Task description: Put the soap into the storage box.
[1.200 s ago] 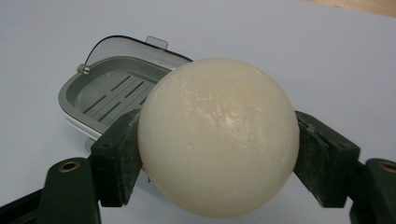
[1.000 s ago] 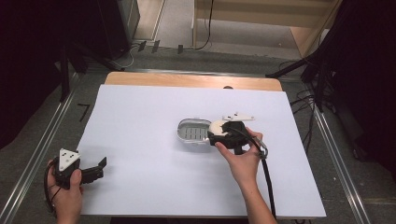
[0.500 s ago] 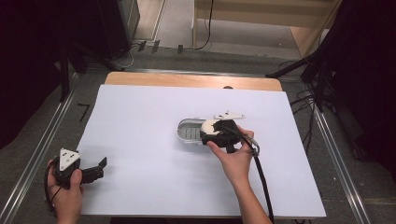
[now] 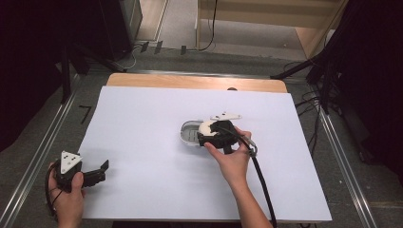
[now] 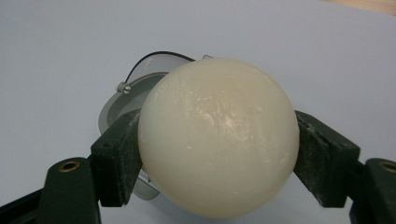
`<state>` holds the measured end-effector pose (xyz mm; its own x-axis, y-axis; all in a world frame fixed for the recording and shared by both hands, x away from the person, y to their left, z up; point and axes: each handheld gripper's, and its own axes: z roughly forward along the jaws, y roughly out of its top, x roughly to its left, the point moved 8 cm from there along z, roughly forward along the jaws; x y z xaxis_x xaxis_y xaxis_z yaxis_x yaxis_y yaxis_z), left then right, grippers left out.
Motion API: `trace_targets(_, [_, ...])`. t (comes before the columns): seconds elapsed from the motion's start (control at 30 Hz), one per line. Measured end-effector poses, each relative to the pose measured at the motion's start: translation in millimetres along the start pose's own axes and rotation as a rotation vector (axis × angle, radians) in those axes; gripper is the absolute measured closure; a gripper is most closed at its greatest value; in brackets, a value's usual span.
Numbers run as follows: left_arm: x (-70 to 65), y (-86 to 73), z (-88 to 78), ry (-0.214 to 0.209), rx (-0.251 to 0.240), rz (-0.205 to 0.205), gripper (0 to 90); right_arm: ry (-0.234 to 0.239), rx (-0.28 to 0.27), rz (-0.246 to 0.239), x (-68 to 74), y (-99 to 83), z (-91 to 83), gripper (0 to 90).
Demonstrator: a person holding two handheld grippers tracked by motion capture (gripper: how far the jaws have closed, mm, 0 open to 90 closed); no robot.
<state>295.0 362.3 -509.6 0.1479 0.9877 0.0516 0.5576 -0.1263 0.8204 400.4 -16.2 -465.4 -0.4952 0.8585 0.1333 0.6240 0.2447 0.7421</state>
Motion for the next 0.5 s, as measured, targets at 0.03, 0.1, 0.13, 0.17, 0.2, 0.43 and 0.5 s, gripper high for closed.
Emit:
trace_targets(0.03, [0.0, 0.0, 0.0, -0.001, 0.001, 0.000, 0.3, -0.001, -0.001, 0.002, 0.8, 0.7, 0.6, 25.4])
trace_targets(0.1, [-0.1, 0.0, 0.0, -0.001, 0.000, 0.000, 0.3, 0.003, -0.001, 0.001, 2.3, 1.9, 2.0, 25.5])
trace_targets(0.13, [-0.1, 0.0, 0.0, -0.001, 0.000, 0.000, 0.3, 0.002, 0.001, 0.000, 3.0, 2.2, 2.7, 25.5])
trace_targets(0.17, [-0.1, 0.0, 0.0, -0.001, 0.000, 0.000, 0.3, 0.002, 0.000, -0.003, 3.5, 2.7, 3.6, 25.4])
trace_targets(0.2, [-0.1, 0.0, 0.0, -0.002, 0.000, 0.000, 0.3, 0.005, 0.001, -0.002, 4.5, 3.0, 4.4, 25.4])
trace_targets(0.43, [-0.1, 0.0, 0.0, -0.002, 0.000, 0.000, 0.3, 0.007, 0.007, -0.005, 9.5, 4.1, 11.9, 25.5])
trace_targets(0.5, [-0.1, 0.0, 0.0, -0.002, 0.000, 0.000, 0.3, 0.009, 0.009, -0.005, 10.1, 4.0, 14.0, 25.4])
